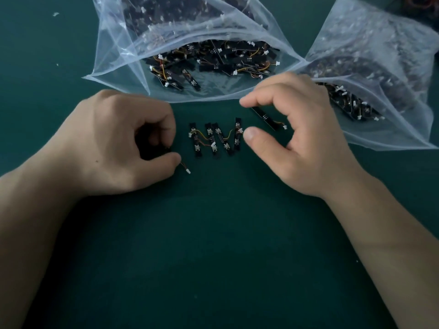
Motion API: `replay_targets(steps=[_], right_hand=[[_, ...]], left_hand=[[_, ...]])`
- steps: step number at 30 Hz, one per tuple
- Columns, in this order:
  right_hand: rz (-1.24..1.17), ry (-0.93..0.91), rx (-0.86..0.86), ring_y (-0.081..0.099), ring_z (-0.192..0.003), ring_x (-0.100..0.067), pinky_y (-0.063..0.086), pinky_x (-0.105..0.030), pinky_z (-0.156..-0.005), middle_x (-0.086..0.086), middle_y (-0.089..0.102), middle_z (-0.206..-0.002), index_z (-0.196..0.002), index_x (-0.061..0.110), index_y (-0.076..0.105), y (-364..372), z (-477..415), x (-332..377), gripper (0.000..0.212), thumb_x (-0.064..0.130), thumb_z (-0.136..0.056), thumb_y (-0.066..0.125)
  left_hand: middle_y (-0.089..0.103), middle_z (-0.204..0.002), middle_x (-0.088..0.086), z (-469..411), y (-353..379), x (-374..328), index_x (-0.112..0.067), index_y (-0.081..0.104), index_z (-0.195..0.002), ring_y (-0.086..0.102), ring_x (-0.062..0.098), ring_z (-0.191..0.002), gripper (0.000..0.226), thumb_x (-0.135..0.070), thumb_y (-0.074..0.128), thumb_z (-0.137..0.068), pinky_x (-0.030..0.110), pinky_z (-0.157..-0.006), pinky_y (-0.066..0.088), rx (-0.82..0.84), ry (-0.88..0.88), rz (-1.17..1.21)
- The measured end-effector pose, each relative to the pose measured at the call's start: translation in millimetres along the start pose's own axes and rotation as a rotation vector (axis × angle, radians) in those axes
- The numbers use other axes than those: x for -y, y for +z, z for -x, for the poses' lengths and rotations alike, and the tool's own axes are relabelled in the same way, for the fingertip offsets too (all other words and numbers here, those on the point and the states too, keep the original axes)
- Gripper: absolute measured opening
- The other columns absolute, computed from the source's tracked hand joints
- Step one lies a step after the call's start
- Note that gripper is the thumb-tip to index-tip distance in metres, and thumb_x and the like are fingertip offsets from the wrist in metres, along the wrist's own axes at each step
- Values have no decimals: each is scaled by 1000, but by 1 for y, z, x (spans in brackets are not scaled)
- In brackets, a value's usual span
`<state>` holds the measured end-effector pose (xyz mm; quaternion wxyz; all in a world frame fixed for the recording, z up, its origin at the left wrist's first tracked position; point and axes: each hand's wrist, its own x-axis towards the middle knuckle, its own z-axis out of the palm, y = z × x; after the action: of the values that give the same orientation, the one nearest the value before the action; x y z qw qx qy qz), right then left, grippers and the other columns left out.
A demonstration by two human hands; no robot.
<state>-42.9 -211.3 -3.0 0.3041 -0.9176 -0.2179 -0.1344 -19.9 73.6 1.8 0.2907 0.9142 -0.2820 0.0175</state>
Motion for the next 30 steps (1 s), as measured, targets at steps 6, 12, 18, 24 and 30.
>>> replay_targets(steps=[6,12,18,24,30], right_hand=[[61,-71,222,41,-143,-10,21,-36,-116,15,58,-142,-143,22,58,2,-1,4,58,37,-89,69],[29,-74,275,40,-143,-5,21,-44,-119,21,61,-139,-152,25,49,4,-2,3,64,34,-92,70],[47,-75,246,47,-136,-7,25,-43,-118,18,62,-135,-146,24,55,4,-2,3,57,35,-92,70],[69,-75,249,47,-136,-8,25,-36,-116,12,62,-135,-143,23,59,6,-3,4,52,36,-94,69],[88,-74,224,51,-133,-10,27,-36,-113,12,65,-130,-139,22,62,7,-4,4,47,39,-95,68]], left_hand=[[65,-89,-14,-1,3,4,-37,65,-89,57,8,-68,20,-45,74,-73,15,-57,38,-21,-7,55],[65,-91,-10,-1,2,5,-37,65,-96,53,15,-66,25,-40,68,-71,28,-60,41,-2,12,110],[65,-92,-12,-2,5,4,-38,64,-99,56,9,-69,28,-36,68,-71,32,-60,44,-11,-10,78],[64,-93,-13,-2,7,3,-39,64,-106,57,8,-73,32,-34,68,-74,32,-63,45,-23,-17,47],[63,-93,-16,-2,7,1,-38,64,-111,57,7,-75,36,-33,66,-76,33,-65,45,-25,-20,43]])
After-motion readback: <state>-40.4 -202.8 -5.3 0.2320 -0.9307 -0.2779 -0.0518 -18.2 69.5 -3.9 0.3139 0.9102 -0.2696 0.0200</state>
